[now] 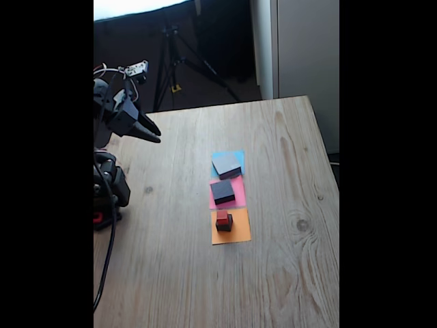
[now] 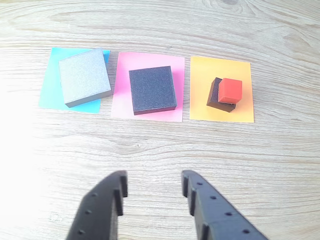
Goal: Tower of hanoi
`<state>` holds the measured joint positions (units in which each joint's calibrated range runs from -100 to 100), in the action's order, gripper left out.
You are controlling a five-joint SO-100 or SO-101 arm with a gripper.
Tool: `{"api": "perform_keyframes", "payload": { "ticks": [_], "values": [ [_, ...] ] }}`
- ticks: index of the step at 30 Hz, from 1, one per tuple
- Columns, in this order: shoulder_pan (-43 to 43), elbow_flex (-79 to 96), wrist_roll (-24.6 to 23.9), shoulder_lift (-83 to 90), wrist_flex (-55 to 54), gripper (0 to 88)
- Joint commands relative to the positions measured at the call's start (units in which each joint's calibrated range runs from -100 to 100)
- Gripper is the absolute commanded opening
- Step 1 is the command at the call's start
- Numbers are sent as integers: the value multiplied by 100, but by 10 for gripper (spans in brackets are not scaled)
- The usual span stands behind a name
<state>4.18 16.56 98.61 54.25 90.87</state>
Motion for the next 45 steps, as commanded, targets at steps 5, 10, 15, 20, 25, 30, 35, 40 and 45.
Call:
{"api": "perform_keyframes", "payload": {
  "ticks": [5,10,15,20,25,30,35,40,45],
  "values": [
    [271,2599,139,1055,-1896,221],
    [405,3871,139,1229,-3207,306],
    [539,5308,139,1312,-4826,348],
    [606,6426,139,1055,-6590,352],
    [639,7299,139,684,-8185,350],
    [714,7971,139,17,-9844,348],
    [748,8062,139,-982,-10969,346],
    [790,8099,139,-1777,-11819,357],
    [873,8153,139,-2466,-12523,382]
  ]
}}
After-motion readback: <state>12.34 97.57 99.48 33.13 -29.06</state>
